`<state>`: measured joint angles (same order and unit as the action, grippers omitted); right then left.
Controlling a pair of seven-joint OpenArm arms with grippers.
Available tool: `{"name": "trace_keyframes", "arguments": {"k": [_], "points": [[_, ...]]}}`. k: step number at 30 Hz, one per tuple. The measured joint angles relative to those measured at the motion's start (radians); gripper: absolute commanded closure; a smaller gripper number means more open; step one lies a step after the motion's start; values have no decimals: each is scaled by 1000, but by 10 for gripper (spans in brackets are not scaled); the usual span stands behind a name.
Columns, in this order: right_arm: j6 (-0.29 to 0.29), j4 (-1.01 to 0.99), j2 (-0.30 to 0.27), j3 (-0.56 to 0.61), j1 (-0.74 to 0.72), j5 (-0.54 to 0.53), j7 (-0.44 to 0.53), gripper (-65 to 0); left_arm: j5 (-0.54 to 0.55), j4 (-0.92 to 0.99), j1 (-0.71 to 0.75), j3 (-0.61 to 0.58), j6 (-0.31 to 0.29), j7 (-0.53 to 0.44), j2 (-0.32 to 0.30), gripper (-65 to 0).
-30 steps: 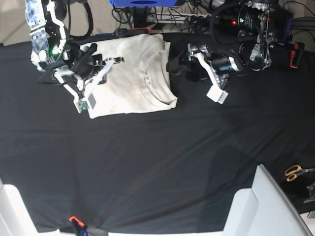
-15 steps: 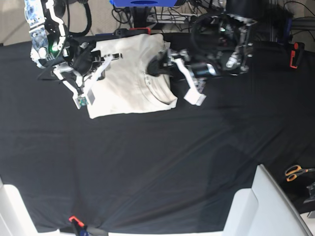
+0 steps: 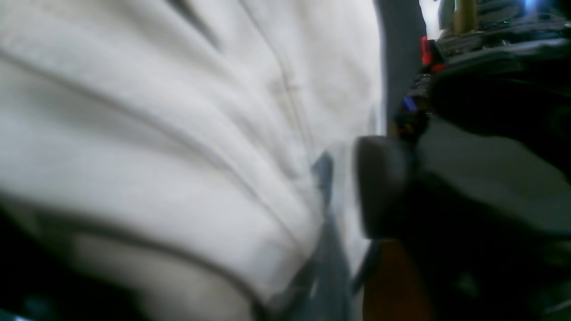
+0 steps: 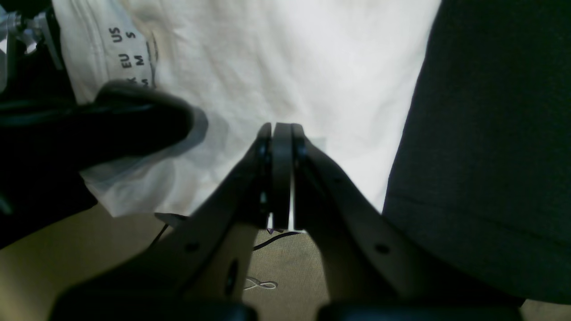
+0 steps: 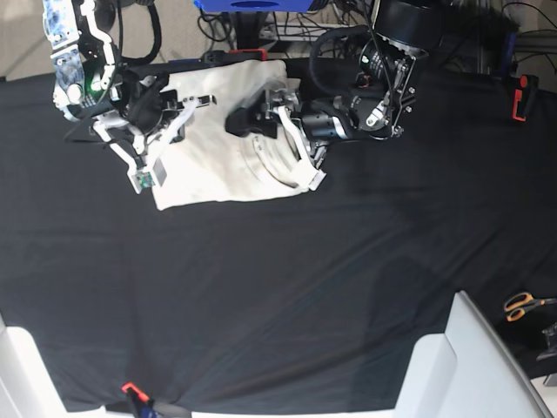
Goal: Fold the T-shirt properly
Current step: 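Grasp the shirt's collar edge with the left gripper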
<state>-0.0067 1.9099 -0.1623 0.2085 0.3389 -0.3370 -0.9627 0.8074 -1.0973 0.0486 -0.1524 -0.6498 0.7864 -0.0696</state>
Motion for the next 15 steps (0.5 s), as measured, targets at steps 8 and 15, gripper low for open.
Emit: {"name": "trace_keyframes", "arguments": {"k": [8, 15], "points": [[1, 0, -22, 0, 11, -4, 29, 0, -18, 8, -23, -6, 15, 3, -4, 0], [4, 0, -33, -68, 10, -4, 32, 0, -163, -21, -93, -9, 77, 96, -3, 0]]}}
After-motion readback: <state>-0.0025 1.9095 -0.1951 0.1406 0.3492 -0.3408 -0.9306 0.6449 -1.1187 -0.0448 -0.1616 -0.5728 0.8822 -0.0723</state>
